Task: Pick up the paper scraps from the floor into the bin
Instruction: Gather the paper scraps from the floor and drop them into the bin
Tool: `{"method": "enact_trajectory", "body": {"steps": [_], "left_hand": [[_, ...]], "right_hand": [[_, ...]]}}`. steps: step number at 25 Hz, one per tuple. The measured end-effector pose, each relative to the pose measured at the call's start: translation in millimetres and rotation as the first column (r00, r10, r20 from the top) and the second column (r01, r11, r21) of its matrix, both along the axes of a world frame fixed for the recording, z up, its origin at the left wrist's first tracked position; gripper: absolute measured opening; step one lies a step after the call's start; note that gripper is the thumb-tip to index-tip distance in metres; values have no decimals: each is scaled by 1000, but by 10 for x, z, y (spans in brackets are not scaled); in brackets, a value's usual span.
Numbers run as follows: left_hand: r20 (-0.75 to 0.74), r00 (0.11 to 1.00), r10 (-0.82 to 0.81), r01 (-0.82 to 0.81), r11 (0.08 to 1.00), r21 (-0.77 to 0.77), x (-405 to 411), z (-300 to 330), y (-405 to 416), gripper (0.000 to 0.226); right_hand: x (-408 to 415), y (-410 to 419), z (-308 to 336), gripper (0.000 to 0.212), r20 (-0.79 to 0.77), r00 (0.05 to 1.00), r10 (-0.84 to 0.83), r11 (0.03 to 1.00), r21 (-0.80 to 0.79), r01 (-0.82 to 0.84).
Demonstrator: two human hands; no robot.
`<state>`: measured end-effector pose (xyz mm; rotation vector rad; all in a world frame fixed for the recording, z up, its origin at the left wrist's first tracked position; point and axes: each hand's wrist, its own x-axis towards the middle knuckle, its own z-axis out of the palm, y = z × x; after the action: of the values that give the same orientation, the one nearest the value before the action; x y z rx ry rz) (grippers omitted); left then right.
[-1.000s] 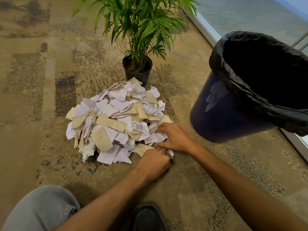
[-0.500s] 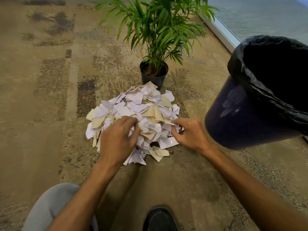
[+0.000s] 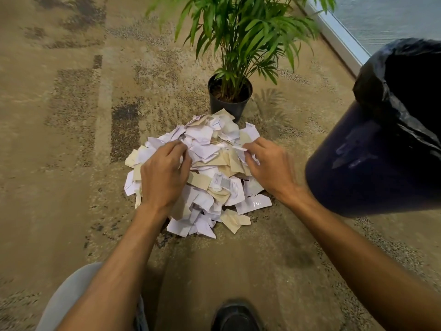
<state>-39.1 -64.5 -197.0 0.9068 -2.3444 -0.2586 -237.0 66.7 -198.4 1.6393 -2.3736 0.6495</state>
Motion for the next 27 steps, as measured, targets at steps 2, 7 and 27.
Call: {"method": "enact_trajectory", "body": {"steps": [2, 7, 27], "left_hand": [[51, 998, -31, 27, 998, 62, -43, -62, -11, 21], [276, 944, -183, 98, 951, 295, -176, -123, 2, 72], [137, 990, -32, 11, 988, 154, -130, 239, -263, 21]], "right_hand": [[17, -19, -86, 32, 51, 998, 40, 993, 107, -45], [89, -36, -165, 65, -74, 995, 59, 959, 280, -36], [-53, -251, 39, 18, 80, 987, -137, 940, 326, 104]]}}
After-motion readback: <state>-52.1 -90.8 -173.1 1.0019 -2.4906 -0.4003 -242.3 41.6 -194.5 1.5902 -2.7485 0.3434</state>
